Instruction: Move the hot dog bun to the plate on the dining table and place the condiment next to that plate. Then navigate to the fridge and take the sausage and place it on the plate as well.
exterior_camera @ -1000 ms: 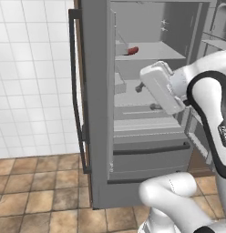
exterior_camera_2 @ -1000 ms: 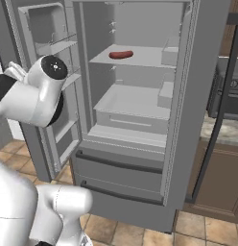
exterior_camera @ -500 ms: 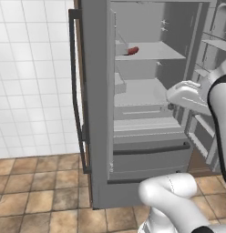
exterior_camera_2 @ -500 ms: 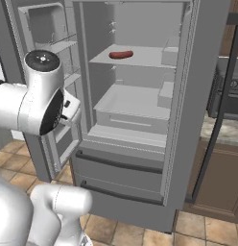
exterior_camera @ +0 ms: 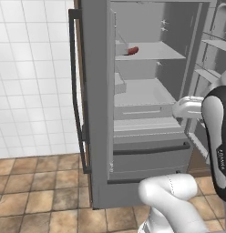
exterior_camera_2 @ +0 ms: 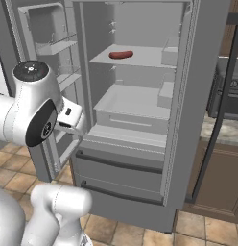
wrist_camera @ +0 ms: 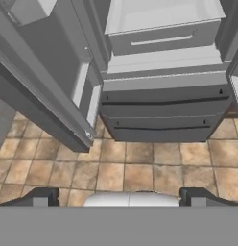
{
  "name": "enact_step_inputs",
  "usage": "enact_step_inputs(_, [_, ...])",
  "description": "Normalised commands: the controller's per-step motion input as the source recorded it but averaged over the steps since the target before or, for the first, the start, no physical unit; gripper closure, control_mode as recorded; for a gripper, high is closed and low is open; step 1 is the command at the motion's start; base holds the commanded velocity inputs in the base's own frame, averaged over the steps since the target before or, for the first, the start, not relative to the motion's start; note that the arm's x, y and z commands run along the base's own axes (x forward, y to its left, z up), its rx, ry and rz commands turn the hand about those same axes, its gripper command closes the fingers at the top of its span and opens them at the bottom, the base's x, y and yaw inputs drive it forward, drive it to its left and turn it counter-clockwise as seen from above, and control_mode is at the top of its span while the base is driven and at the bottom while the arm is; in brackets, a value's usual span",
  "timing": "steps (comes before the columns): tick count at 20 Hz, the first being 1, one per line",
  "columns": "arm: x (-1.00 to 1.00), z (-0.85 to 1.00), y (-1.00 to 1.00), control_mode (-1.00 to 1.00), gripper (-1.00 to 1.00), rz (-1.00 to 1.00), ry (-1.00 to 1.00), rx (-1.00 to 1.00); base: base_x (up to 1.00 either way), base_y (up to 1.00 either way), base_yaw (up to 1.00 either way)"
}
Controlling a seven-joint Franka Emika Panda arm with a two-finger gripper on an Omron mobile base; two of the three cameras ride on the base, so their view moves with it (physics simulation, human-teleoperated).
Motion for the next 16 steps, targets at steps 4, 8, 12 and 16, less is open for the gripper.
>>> enact_step_inputs(4, [0.01, -0.06, -0.02, -1.00, -1.00, 0.00, 0.02, 0.00, 0.00, 0.00, 0.00])
enact_step_inputs(8, [0.08, 0.00, -0.08, -1.00, -1.00, 0.00, 0.02, 0.00, 0.00, 0.00, 0.00])
enact_step_inputs(12, [0.08, 0.00, -0.05, 1.00, -1.00, 0.00, 0.02, 0.00, 0.31, -0.26, -0.01])
enact_step_inputs(16, [0.00, 0.00, 0.00, 1.00, -1.00, 0.00, 0.00, 0.00, 0.47, -0.41, -0.02])
